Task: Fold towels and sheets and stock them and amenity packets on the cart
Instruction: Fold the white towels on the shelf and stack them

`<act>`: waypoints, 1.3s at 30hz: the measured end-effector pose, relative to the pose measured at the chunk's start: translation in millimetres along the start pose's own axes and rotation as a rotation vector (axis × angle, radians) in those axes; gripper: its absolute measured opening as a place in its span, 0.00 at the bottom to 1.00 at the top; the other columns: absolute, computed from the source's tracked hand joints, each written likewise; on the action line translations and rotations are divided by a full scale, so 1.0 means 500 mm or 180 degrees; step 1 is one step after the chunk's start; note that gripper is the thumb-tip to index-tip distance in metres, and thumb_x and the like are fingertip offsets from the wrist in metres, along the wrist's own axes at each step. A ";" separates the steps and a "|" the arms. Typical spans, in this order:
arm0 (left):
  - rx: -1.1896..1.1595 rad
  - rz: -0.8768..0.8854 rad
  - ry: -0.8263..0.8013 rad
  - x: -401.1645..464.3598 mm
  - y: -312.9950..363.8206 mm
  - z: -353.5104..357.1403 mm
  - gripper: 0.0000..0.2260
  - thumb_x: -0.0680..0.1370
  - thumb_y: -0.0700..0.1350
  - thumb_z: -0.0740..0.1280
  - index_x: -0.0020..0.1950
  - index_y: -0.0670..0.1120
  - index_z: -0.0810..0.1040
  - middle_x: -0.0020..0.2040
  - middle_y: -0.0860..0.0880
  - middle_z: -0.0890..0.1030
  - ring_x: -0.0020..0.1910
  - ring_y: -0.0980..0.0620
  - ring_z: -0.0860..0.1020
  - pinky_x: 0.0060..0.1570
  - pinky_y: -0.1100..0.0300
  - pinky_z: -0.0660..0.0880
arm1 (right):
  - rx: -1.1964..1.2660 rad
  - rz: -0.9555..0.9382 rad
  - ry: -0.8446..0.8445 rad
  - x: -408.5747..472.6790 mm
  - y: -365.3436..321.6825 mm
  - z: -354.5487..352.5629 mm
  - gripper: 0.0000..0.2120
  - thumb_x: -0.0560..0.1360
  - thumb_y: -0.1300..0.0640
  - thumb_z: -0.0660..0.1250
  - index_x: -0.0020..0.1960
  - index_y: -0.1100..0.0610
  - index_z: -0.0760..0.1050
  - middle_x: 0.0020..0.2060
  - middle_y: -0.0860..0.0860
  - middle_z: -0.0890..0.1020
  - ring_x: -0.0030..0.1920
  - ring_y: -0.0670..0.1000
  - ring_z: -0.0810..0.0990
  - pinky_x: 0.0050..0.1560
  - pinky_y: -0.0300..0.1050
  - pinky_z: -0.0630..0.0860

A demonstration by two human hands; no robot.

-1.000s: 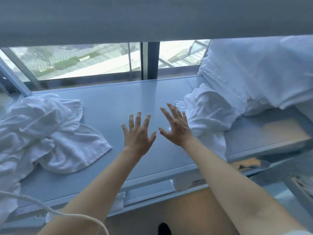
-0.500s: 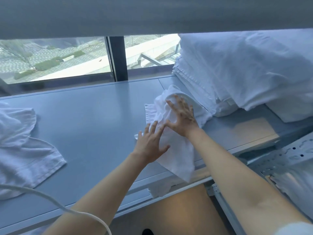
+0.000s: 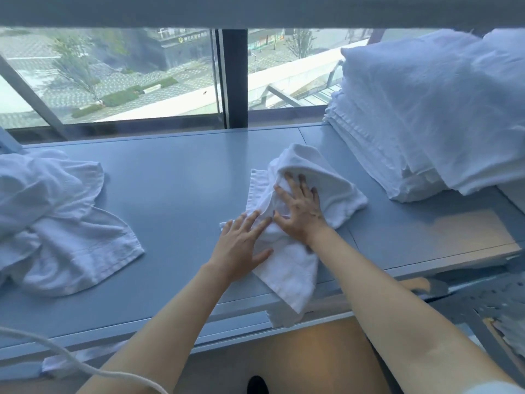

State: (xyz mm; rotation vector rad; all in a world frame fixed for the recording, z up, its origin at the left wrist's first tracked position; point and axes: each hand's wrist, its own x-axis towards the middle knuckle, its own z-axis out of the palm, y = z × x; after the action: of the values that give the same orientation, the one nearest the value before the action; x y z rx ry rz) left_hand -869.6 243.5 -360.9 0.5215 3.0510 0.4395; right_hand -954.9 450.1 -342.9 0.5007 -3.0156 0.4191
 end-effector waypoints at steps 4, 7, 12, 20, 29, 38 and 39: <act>-0.0100 -0.0365 0.0114 -0.074 -0.057 -0.015 0.36 0.79 0.67 0.61 0.82 0.66 0.47 0.84 0.56 0.51 0.82 0.46 0.54 0.79 0.46 0.52 | 0.0075 -0.0284 -0.0051 0.026 -0.094 0.039 0.38 0.75 0.36 0.64 0.82 0.44 0.58 0.84 0.46 0.43 0.83 0.57 0.39 0.78 0.70 0.47; -0.0091 -0.0614 0.0234 -0.139 -0.101 -0.029 0.36 0.79 0.68 0.60 0.82 0.67 0.46 0.84 0.55 0.52 0.82 0.46 0.54 0.79 0.45 0.53 | 0.0106 -0.0562 -0.0056 0.039 -0.175 0.064 0.38 0.75 0.36 0.63 0.82 0.44 0.59 0.84 0.46 0.43 0.83 0.56 0.40 0.78 0.70 0.48; -0.0244 -0.0781 0.0242 -0.218 -0.163 -0.055 0.36 0.78 0.68 0.60 0.82 0.67 0.47 0.84 0.57 0.51 0.83 0.47 0.53 0.80 0.46 0.51 | 0.0099 -0.0639 -0.0061 0.031 -0.285 0.089 0.38 0.74 0.39 0.64 0.82 0.46 0.60 0.84 0.48 0.45 0.83 0.57 0.41 0.78 0.70 0.48; -0.0664 -0.0491 0.0107 -0.308 -0.236 -0.097 0.36 0.75 0.62 0.71 0.80 0.67 0.59 0.84 0.58 0.54 0.83 0.50 0.54 0.79 0.44 0.54 | -0.0121 -0.1411 0.1072 0.045 -0.396 0.033 0.28 0.75 0.44 0.64 0.72 0.51 0.73 0.78 0.54 0.67 0.77 0.63 0.64 0.71 0.66 0.62; -0.0556 -0.0724 0.0076 -0.333 -0.224 -0.131 0.36 0.73 0.50 0.76 0.78 0.62 0.67 0.83 0.56 0.57 0.82 0.49 0.56 0.79 0.47 0.55 | -0.0767 -0.1373 -0.0799 0.183 -0.354 -0.016 0.31 0.78 0.33 0.59 0.78 0.42 0.65 0.82 0.48 0.60 0.82 0.58 0.54 0.77 0.66 0.53; -0.0064 -0.1128 0.0122 -0.236 -0.055 -0.057 0.41 0.73 0.72 0.58 0.83 0.63 0.49 0.85 0.49 0.50 0.83 0.44 0.50 0.76 0.32 0.52 | -0.0563 -0.0218 0.0030 0.061 -0.240 0.030 0.26 0.75 0.38 0.61 0.69 0.46 0.76 0.72 0.47 0.74 0.74 0.58 0.66 0.67 0.58 0.64; 0.0039 -0.1110 0.0085 -0.223 -0.052 -0.049 0.42 0.72 0.74 0.58 0.83 0.64 0.49 0.85 0.50 0.49 0.83 0.45 0.50 0.75 0.31 0.50 | -0.0487 -0.0042 0.0193 0.041 -0.231 0.032 0.25 0.75 0.39 0.62 0.68 0.48 0.77 0.70 0.48 0.76 0.73 0.58 0.68 0.65 0.58 0.65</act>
State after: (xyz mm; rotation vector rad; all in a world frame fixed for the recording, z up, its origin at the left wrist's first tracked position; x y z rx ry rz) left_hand -774.4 176.6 -348.1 -0.0211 3.0778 0.4144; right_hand -936.9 334.1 -326.6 0.4869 -2.9533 0.1966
